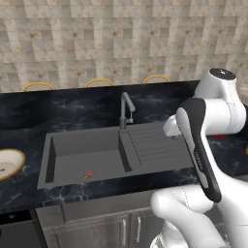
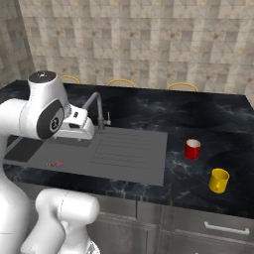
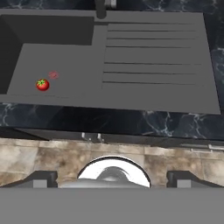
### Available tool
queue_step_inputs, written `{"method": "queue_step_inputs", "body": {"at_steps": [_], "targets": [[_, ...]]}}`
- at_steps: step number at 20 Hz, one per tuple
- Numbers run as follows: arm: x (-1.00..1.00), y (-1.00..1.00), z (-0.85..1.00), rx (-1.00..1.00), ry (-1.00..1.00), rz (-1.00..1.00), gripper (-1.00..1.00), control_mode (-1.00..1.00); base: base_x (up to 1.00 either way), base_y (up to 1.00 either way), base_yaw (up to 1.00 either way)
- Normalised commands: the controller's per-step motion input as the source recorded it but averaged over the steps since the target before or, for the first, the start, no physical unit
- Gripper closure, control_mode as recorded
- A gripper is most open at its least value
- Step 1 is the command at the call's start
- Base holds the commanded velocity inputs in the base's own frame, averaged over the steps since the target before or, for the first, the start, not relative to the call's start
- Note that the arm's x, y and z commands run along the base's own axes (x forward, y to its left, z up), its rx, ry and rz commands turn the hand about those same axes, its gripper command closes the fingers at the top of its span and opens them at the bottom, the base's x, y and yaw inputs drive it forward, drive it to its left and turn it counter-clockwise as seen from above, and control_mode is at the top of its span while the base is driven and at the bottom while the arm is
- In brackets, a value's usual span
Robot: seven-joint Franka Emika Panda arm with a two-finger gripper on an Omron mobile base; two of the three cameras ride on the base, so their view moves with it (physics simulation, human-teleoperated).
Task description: Clear the mugs and bowl far away from the sink.
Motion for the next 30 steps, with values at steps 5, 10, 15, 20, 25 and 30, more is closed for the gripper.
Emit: {"method": "queue_step_inputs", "body": {"at_steps": [5,10,15,20,25,30], "targets": [[-0.39,0.0,0.0,0.0,0.0,0.0,-1.0,-1.0,0.0,0.0,0.0],[-0.16,0.0,0.0,0.0,0.0,0.0,-1.0,-1.0,0.0,0.0,0.0],[0.0,-0.37,0.0,0.0,0.0,0.0,-1.0,-1.0,0.0,0.0,0.0],[-0.07,-0.45,0.0,0.0,0.0,0.0,-1.0,-1.0,0.0,0.0,0.0],[-0.03,-0.03,0.0,0.0,0.0,0.0,-1.0,1.0,-0.05,-0.2,-0.01],[0.0,0.0,0.0,0.0,0.0,0.0,-1.0,1.0,-0.16,-0.67,-0.09]]}}
